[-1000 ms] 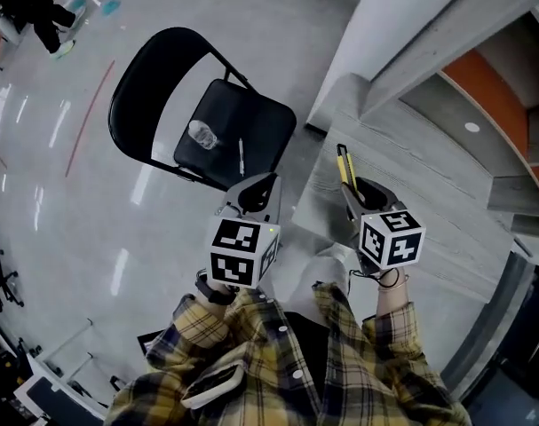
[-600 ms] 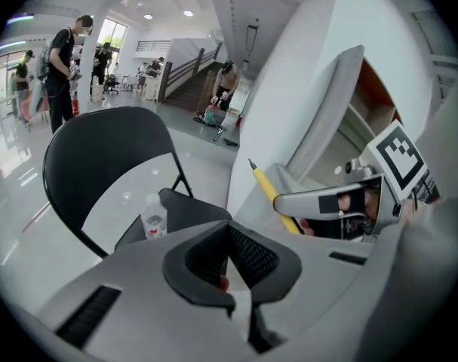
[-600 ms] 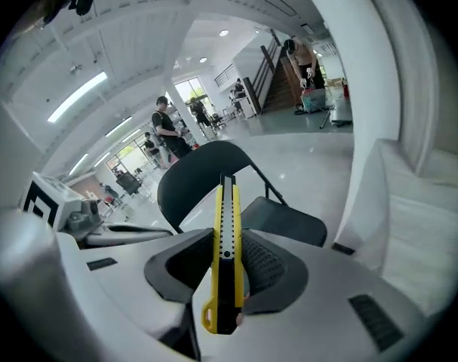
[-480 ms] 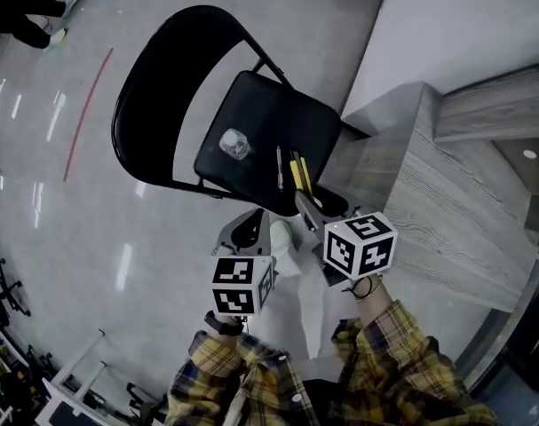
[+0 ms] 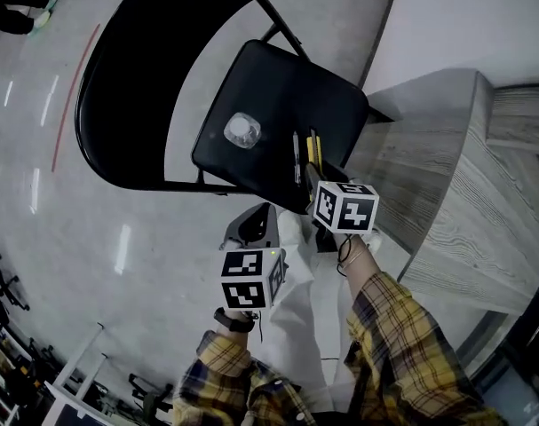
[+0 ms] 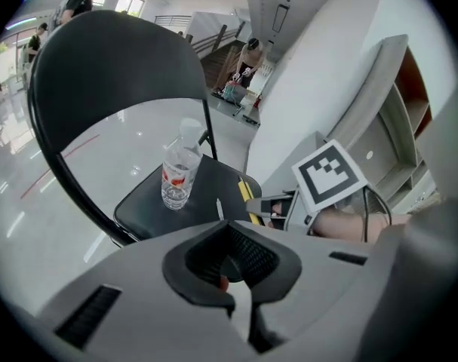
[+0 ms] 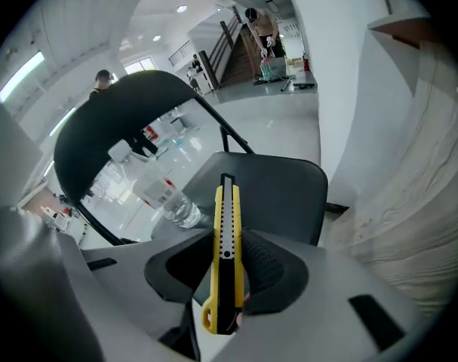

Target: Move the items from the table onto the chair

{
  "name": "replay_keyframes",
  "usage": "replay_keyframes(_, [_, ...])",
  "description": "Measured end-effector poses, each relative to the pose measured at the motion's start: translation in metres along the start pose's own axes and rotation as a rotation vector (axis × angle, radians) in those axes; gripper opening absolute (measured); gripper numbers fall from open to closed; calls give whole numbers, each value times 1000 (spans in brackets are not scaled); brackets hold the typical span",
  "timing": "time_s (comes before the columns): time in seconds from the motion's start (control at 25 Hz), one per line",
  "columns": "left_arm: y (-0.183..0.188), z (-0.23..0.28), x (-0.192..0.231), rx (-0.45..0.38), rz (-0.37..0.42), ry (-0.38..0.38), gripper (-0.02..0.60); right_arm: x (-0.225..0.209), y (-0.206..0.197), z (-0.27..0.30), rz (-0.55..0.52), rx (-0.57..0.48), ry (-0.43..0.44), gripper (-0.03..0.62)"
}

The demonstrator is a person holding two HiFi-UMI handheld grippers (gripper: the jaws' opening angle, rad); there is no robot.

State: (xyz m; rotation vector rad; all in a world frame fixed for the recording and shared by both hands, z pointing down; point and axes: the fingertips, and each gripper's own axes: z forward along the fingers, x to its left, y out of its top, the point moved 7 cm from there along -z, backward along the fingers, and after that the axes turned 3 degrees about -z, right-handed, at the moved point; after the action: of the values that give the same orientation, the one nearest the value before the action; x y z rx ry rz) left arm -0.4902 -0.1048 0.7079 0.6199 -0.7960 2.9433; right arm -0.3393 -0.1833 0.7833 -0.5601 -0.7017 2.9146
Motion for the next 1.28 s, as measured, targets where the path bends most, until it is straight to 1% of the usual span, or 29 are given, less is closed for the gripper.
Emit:
replay_keyframes(0.16, [0,18,4,11,-1,-14,3,-15,-13,38,-51,60,-39,126])
replay_keyframes(0.32, [-9,22,0,31,14,-27,3,-28,-37,60,-26,149,-72,126])
replay_keyframes(0.4, [-15,25,-1,47,14,-31,3,-32,-46,67,-32,165,-82,126])
replay_keyframes(0.56, [-22,27,-3,58,31,-33,3,-34,-54,71,-57,151,-66,127])
replay_keyframes(0.72, [-17,20,-5,44,76,-19,3,-28,-42,55,-42,87,-64,127])
replay_keyframes(0.8, [-9,12,-7,18,67,-12,3,-16,-29,40,-30,45,-32,127])
replay_keyframes(0.92, [3,-2,-14,-10,69,-1,3,9,-14,8,-6,-12,43,126])
replay_keyframes(1.0, [12,-13,-20,-25,76,5,3,24,-6,-19,14,-49,94,126])
replay_keyframes(1.12, [21,-42,-33,-50,57,15,3,43,3,-70,40,-86,174,126])
replay_keyframes(1.28, [45,-84,-55,-121,56,26,3,64,30,-136,-5,-143,284,126])
